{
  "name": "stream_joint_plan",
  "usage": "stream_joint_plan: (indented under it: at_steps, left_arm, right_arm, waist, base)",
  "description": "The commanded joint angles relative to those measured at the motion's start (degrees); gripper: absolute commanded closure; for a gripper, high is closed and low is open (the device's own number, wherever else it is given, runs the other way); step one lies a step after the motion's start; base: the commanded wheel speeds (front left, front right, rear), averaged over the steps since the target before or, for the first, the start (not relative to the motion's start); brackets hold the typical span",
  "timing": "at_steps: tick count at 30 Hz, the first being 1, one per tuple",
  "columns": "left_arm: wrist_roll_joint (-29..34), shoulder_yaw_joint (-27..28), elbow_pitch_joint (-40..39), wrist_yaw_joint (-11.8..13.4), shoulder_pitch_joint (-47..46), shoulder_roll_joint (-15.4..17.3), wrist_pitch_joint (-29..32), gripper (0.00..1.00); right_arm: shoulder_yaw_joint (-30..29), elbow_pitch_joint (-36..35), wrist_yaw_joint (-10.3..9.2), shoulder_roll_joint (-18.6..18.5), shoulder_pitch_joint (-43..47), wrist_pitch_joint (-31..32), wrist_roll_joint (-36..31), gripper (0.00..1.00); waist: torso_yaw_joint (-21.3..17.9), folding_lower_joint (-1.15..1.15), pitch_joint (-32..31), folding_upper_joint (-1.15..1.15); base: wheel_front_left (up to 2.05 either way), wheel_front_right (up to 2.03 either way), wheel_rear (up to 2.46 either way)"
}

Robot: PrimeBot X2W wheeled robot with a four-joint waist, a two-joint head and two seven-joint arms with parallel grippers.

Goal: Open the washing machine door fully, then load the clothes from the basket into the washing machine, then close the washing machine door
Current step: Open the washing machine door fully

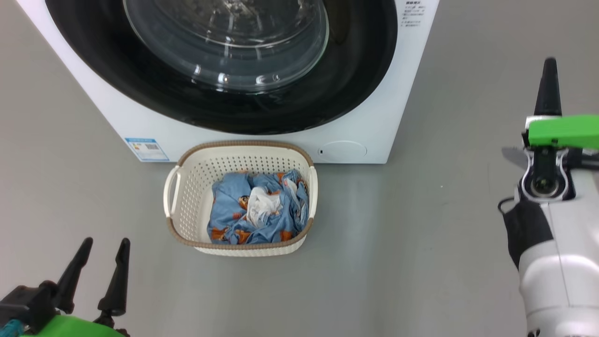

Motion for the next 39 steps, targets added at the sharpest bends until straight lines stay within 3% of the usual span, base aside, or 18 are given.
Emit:
stream_joint_plan:
  at_steps: [1,13,23,32,39]
  left_arm:
    - [-0.7,2.1,-1.5,-0.1,-2.6,2.2,-0.4,0.0]
    - [-2.5,0.9,-2.1,-0.1,-5.4,3.0,-0.4,0.0]
    - [-3.9,0.0,-2.1,-0.1,-7.5,3.5,-0.4,0.0]
    - [-4.9,-0.9,-2.3,-0.1,-9.3,3.3,-0.4,0.0]
    - [-5.2,-1.3,-2.2,-0.1,-10.3,3.2,-0.4,0.0]
  right_arm:
    - [0.9,-0.7,0.1,0.5,-3.3,1.1,0.8,1.0]
    - [-4.5,6.2,0.1,0.5,-17.8,8.6,-1.1,1.0]
    - [-6.4,11.7,0.1,0.5,-27.4,17.7,-8.6,1.0]
    - [-8.0,14.8,0.1,0.5,-33.5,23.1,-13.4,1.0]
    - [-7.8,17.9,0.1,0.5,-36.6,27.0,-12.8,1.0]
  waist:
    - [0.4,0.0,1.1,0.0]
    - [1.7,0.0,6.2,0.0]
    - [2.7,0.0,9.6,0.0]
    - [4.0,0.0,11.7,0.0]
    - [4.5,0.0,12.8,0.0]
  base:
    - [0.0,0.0,0.0]
    - [0.0,0.0,0.0]
    - [0.0,0.0,0.0]
    - [0.0,0.0,0.0]
    - [0.0,0.0,0.0]
